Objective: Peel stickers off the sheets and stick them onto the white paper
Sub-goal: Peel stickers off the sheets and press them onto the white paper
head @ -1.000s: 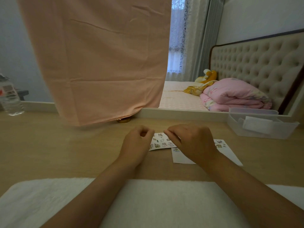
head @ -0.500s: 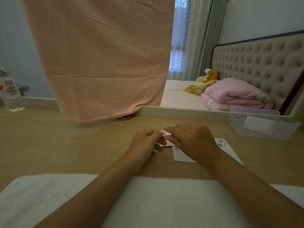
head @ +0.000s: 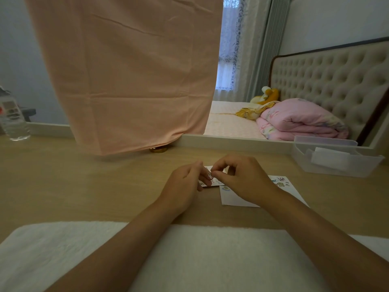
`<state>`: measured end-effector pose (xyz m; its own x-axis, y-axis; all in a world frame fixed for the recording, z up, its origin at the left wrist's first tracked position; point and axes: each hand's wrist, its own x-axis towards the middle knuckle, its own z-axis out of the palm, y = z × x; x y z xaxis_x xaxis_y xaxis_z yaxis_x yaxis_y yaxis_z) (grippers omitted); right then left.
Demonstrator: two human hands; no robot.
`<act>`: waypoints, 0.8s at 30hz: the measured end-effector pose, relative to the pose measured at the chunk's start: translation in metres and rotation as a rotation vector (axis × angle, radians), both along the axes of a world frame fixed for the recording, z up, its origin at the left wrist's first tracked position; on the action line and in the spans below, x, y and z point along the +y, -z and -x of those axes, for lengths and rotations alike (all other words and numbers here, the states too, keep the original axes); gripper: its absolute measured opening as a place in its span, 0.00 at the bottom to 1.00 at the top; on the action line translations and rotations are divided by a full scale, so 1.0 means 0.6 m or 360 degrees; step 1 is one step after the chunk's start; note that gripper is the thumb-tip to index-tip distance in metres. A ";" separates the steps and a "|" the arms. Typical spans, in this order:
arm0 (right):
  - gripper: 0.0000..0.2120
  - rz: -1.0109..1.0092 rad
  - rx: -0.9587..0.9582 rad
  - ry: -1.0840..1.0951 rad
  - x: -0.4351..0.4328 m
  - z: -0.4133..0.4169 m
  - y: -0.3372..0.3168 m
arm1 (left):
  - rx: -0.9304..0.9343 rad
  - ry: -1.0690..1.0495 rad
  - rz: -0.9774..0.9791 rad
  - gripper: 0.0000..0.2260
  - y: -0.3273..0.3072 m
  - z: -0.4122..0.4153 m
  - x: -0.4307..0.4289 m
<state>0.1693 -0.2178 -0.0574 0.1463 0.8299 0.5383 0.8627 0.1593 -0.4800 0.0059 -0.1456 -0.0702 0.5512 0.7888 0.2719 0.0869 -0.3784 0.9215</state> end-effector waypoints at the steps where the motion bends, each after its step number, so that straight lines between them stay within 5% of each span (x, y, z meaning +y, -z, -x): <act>1: 0.09 0.0014 0.0007 0.0010 -0.001 0.001 -0.002 | -0.0009 -0.0005 0.0004 0.21 -0.001 0.000 0.000; 8: 0.07 0.0176 0.0232 0.0075 -0.017 -0.016 -0.024 | 0.0137 -0.0018 0.0183 0.15 0.001 -0.016 0.005; 15: 0.07 0.0558 0.0723 0.0337 -0.052 -0.110 -0.032 | 0.0758 0.0166 -0.0816 0.10 0.004 -0.076 0.027; 24: 0.11 0.0913 0.0538 0.0332 -0.043 -0.138 0.007 | 0.0914 0.0399 -0.1134 0.17 0.039 -0.133 0.032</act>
